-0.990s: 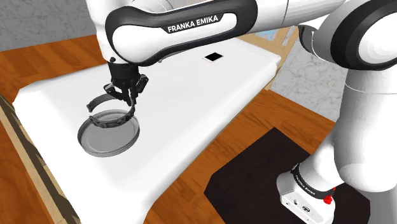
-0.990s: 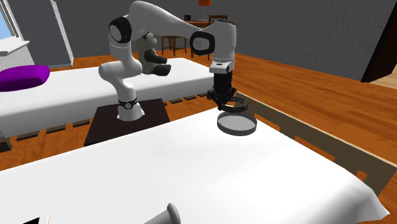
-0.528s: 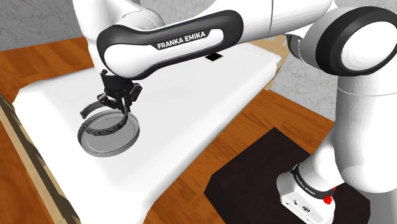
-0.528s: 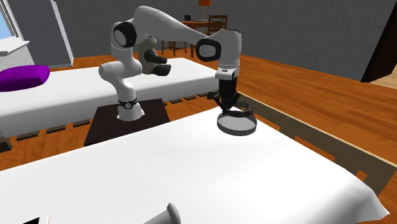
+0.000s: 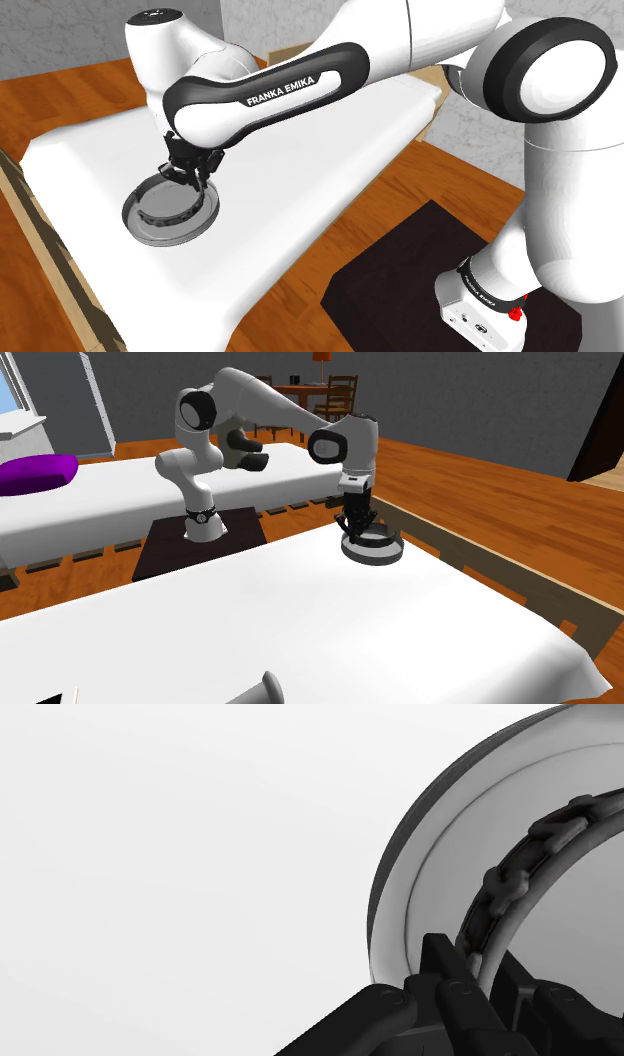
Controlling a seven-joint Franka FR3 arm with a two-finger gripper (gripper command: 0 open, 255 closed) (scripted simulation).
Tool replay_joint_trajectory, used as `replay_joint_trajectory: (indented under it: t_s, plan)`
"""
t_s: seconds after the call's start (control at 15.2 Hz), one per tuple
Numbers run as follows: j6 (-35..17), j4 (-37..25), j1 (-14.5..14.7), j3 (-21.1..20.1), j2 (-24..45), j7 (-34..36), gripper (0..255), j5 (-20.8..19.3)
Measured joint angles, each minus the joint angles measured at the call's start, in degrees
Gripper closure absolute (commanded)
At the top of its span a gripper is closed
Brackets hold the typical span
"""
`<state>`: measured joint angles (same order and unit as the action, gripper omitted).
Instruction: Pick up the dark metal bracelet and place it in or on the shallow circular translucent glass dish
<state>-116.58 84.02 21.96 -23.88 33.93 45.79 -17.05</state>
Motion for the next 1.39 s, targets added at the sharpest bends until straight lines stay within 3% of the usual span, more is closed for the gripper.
replay_joint_trajectory:
  t_s: [0.4,0.46,0.86,1.39]
  plan:
    - [-0.5,0.4,0.0,0.0,0.1,0.1,255,-0.1]
    - [-0.5,0.4,0.0,0.0,0.1,0.1,0,-0.1]
    - [-0.5,0.4,0.0,0.0,0.1,0.1,0,-0.1]
    - [5.1,-2.9,-0.1,-0.7,-2.5,-0.8,0,1.2]
